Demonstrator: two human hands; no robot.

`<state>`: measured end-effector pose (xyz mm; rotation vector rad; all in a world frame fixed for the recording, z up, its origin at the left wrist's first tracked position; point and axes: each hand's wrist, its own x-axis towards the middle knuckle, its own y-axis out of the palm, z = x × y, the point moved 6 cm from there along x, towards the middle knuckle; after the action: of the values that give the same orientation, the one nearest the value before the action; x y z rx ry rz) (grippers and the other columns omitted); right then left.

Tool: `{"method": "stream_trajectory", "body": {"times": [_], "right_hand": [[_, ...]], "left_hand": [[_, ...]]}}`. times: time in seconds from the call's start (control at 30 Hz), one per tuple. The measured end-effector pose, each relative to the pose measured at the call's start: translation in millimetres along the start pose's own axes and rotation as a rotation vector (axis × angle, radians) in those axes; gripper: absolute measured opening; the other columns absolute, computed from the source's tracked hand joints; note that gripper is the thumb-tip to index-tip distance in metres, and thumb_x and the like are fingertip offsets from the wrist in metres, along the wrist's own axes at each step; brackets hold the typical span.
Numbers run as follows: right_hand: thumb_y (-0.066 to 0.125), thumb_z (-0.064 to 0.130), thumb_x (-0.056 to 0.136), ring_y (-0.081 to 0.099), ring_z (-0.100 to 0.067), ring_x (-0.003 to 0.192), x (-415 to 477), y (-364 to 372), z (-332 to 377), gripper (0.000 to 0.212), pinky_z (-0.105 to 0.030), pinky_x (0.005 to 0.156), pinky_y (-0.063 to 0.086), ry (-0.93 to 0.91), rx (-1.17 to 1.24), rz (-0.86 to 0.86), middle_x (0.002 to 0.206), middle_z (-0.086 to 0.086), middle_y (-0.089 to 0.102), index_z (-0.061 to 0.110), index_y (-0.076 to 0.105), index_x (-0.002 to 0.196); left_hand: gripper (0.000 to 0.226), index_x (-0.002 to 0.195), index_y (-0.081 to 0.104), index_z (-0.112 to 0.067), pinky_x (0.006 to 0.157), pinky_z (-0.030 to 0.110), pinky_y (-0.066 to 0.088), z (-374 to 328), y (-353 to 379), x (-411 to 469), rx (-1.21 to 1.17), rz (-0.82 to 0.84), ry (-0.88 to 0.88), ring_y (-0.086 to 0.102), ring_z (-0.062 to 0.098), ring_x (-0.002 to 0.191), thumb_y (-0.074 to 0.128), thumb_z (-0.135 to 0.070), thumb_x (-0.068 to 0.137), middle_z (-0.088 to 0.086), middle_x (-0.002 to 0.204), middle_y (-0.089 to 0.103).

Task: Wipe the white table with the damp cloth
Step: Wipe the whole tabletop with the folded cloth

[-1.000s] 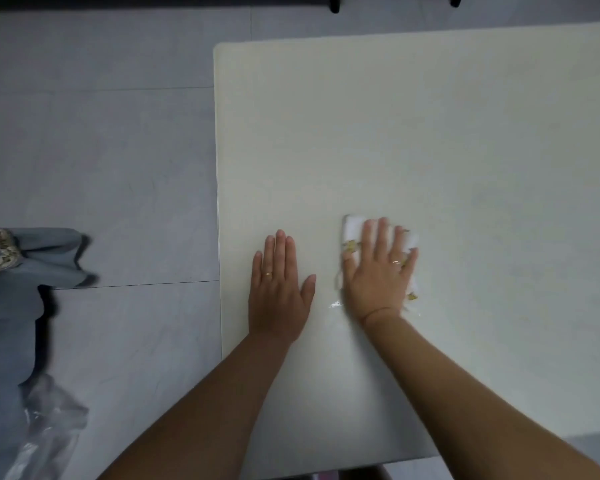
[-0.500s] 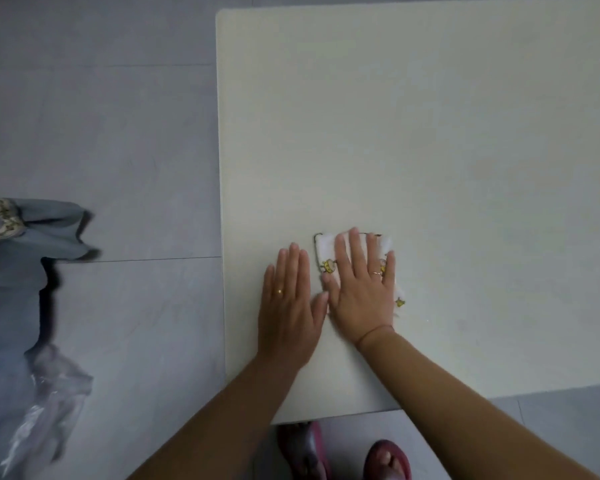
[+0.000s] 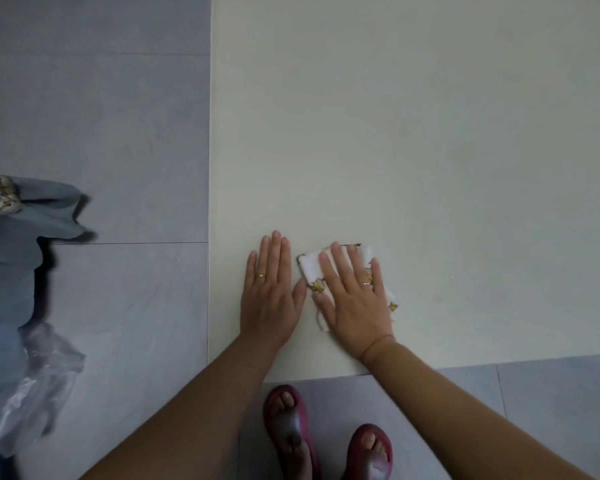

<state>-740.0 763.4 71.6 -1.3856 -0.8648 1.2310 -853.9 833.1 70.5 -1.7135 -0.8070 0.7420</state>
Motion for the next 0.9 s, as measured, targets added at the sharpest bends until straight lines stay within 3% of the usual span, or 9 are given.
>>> {"method": "stream_trajectory", "body": {"times": [0.07,0.17,0.27,0.37,0.47,0.57,0.73,0.8,0.9], "right_hand": [[0.019,0.046,0.093,0.021,-0.029,0.143,-9.3,-0.3,-39.5,0.061,-0.054,0.113,0.013,0.008,-0.047,0.002,0.156,-0.005,0.023,0.018,0.026,0.147],[0.004,0.05,0.089,0.006,-0.024,0.146,-21.2,0.7,-102.2,0.068,-0.049,0.117,0.002,0.328,0.03,0.014,0.159,-0.003,0.008,0.021,0.012,0.15],[0.0,0.05,0.087,0.002,-0.028,0.146,-34.4,3.3,-77.8,0.072,-0.052,0.117,0.0,0.574,0.127,-0.038,0.16,-0.006,0.004,0.019,0.007,0.151],[0.013,0.046,0.094,0.013,-0.033,0.144,-52.3,8.6,-9.0,0.064,-0.055,0.115,0.008,0.27,0.053,-0.01,0.157,-0.01,0.017,0.015,0.02,0.149],[0.019,0.046,0.096,0.022,-0.03,0.143,-68.3,12.4,-17.6,0.059,-0.053,0.116,0.015,-0.041,-0.024,-0.005,0.156,-0.005,0.022,0.018,0.027,0.148],[0.017,0.044,0.094,0.023,-0.028,0.143,-76.8,9.8,-80.7,0.061,-0.051,0.115,0.014,0.044,-0.057,-0.021,0.155,-0.005,0.023,0.017,0.027,0.147],[0.0,0.049,0.09,0.0,-0.027,0.146,-88.1,14.0,-110.3,0.068,-0.051,0.117,-0.001,0.564,0.121,-0.053,0.16,-0.005,0.003,0.019,0.005,0.15],[0.008,0.046,0.092,0.008,-0.032,0.145,-87.2,14.2,-73.8,0.066,-0.054,0.115,0.003,0.481,0.103,-0.043,0.158,-0.009,0.011,0.016,0.013,0.15],[0.021,0.045,0.096,0.018,-0.032,0.144,-95.6,16.8,-52.2,0.06,-0.053,0.116,0.009,0.049,-0.002,0.005,0.157,-0.008,0.019,0.016,0.023,0.148]], "left_hand": [[0.062,0.147,0.021,0.0,0.119,0.045,0.014,-5.6,-2.9,-10.5,-0.031,-0.017,-0.029,0.012,0.029,0.146,0.029,-0.034,0.096,0.016,0.156,0.016],[0.062,0.148,0.021,-0.002,0.118,0.045,0.015,-24.2,2.6,-35.1,-0.049,-0.011,-0.023,0.011,0.029,0.146,0.029,-0.035,0.096,0.015,0.157,0.016],[0.063,0.149,0.019,-0.003,0.118,0.046,0.017,-35.3,13.7,-55.6,-0.028,0.026,-0.045,0.009,0.028,0.146,0.028,-0.038,0.097,0.014,0.158,0.013],[0.065,0.149,0.015,-0.003,0.119,0.044,0.013,-34.4,19.4,-61.8,0.006,0.037,-0.05,0.006,0.028,0.146,0.024,-0.041,0.098,0.014,0.158,0.01],[0.065,0.148,0.019,-0.002,0.118,0.045,0.015,-34.9,20.1,-61.2,0.026,0.026,-0.035,0.011,0.029,0.146,0.026,-0.041,0.097,0.015,0.157,0.014],[0.064,0.148,0.021,-0.002,0.118,0.045,0.018,-35.2,20.1,-61.9,0.038,0.024,-0.048,0.013,0.028,0.146,0.029,-0.041,0.097,0.015,0.157,0.017],[0.067,0.149,0.012,-0.003,0.12,0.043,0.008,-35.3,20.8,-62.1,0.053,0.044,-0.063,0.004,0.026,0.147,0.019,-0.044,0.096,0.013,0.158,0.008],[0.069,0.15,0.005,-0.005,0.12,0.04,0.0,-40.9,20.4,-60.0,0.025,0.039,-0.102,-0.003,0.023,0.147,0.017,-0.045,0.095,0.011,0.159,0.001],[0.068,0.15,0.003,-0.006,0.119,0.037,-0.005,-68.7,19.7,-51.3,-0.02,0.011,-0.096,-0.004,0.022,0.147,0.019,-0.045,0.097,0.008,0.158,-0.005]]}}
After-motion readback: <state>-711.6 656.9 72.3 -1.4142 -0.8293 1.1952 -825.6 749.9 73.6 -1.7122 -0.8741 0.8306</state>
